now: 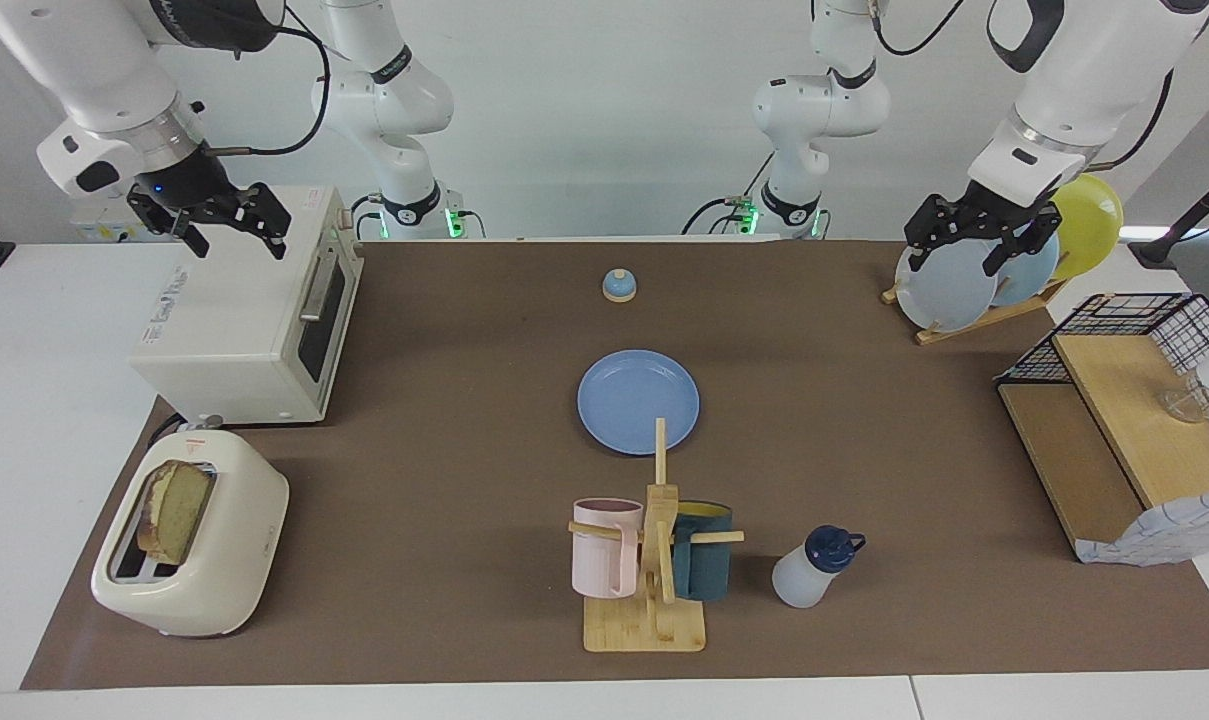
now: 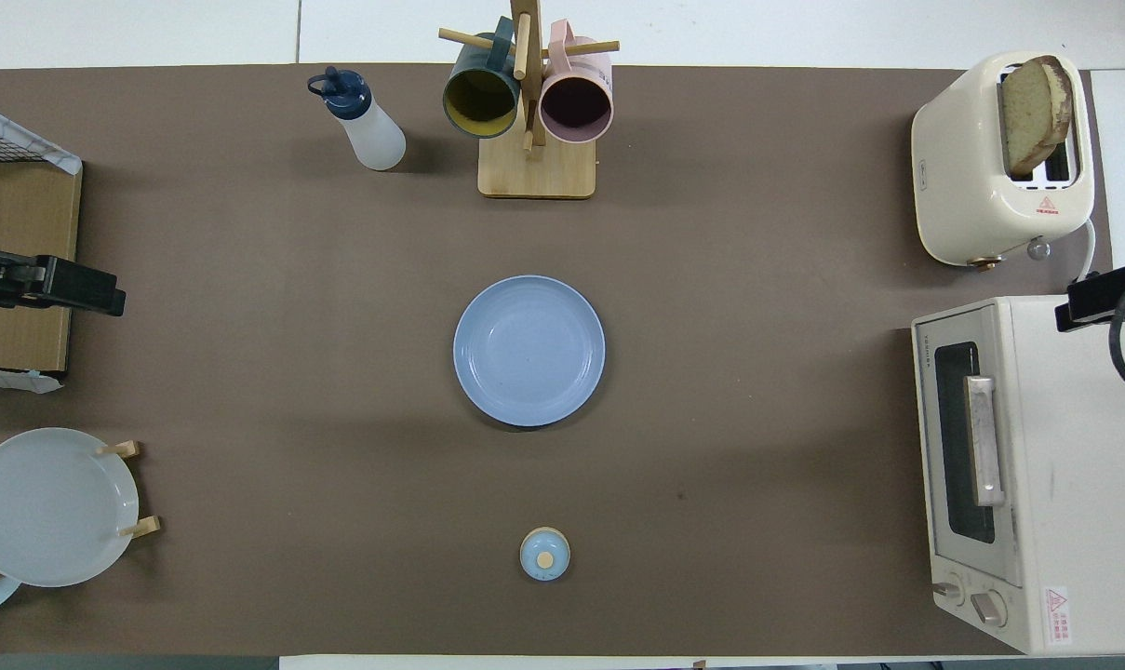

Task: Put bread on plate and add seasoning
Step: 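Move the left gripper and the right gripper out toward the table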

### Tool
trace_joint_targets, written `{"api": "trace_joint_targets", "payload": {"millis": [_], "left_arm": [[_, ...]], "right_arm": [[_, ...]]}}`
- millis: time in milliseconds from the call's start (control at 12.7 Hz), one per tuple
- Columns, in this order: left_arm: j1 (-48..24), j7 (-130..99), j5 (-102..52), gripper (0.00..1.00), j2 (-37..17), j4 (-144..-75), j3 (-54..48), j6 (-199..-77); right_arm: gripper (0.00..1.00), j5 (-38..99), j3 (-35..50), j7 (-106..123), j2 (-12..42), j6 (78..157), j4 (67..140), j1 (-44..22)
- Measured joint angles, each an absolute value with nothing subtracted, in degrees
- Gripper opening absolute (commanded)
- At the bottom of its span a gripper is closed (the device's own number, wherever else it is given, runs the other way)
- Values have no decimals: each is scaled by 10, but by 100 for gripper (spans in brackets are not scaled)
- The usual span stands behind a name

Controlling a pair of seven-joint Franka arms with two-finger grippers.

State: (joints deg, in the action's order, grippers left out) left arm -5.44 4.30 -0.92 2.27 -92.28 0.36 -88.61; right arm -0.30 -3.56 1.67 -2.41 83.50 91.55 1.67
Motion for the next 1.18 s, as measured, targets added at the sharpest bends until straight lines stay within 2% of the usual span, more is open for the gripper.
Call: {"api": "trace_joint_targets", "payload": {"millis": [472,708,865,1022,1101,1180], "left_arm": [[-54,43,-9,100,23,-924,4,-886],[-55,43,-9,100,23,-925,3,-885],[-54,39,-9,100,23,-927,4,-883],[-53,35,-9,100,29,-942,3,-896],[-54,35,-9,100,33,-957,2,-919],[-57,35,-9,100,38,-976,1,-952]], "right_arm": [[100,-3,-36,17,-24,846,915,17],[100,-3,-42,32,-21,949,922,28],[100,-3,-44,53,-16,1060,937,34],[88,-3,-43,54,-12,1130,955,33],[90,-3,-43,54,-8,1166,962,33],[100,-3,-43,54,-2,1202,967,33]]}}
